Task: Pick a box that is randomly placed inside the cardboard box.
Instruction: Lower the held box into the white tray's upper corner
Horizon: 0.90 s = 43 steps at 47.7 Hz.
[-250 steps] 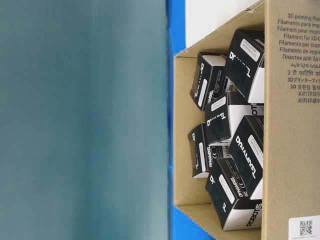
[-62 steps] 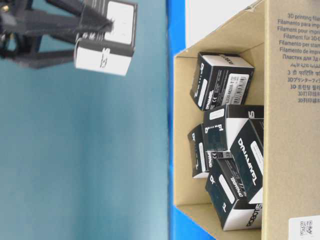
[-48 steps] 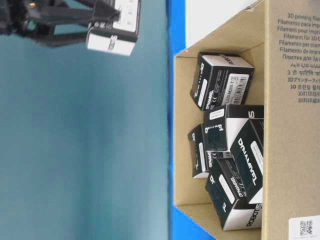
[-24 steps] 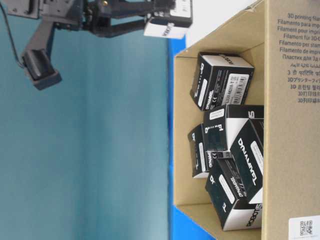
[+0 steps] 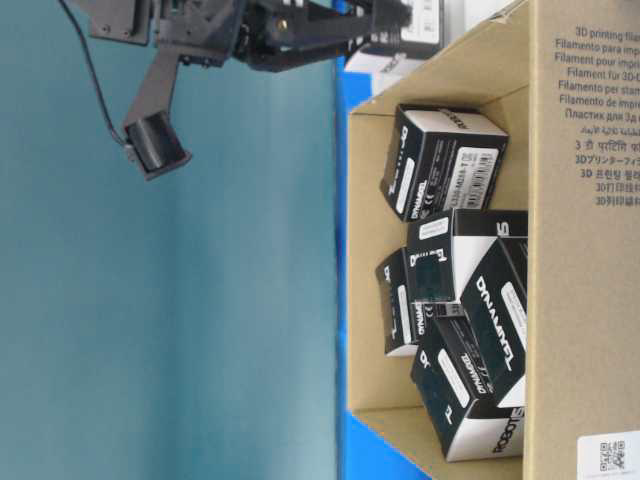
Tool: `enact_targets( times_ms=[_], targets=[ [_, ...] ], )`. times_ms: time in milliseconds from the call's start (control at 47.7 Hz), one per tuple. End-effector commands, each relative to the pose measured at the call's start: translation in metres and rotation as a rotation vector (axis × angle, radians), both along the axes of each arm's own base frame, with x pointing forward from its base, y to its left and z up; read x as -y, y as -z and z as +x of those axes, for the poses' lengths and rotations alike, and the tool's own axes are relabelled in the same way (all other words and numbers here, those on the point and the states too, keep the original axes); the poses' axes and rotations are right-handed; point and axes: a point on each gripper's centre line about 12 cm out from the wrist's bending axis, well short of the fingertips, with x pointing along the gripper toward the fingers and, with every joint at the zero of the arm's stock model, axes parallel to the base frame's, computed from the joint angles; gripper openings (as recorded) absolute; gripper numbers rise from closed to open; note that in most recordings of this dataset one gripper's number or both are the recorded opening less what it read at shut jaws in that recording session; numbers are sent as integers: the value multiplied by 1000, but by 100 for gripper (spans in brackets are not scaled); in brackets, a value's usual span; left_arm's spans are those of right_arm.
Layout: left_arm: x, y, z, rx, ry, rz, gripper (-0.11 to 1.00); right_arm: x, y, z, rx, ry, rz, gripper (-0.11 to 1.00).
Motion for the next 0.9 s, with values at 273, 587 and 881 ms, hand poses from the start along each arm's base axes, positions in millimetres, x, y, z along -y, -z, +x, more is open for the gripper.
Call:
enact_targets(
  times_ms=[273,587,881],
  targets=[
    [0,-11,2,28,0,2,-7,-3,3,-1,28,68,4,84],
    [0,-12,2,29,0,0,-7,-12,-6,0,67,113,5,99],
    [0,-12,2,29,2,2,-7,-15,-48,-5,164,117,-16,99]
  ],
)
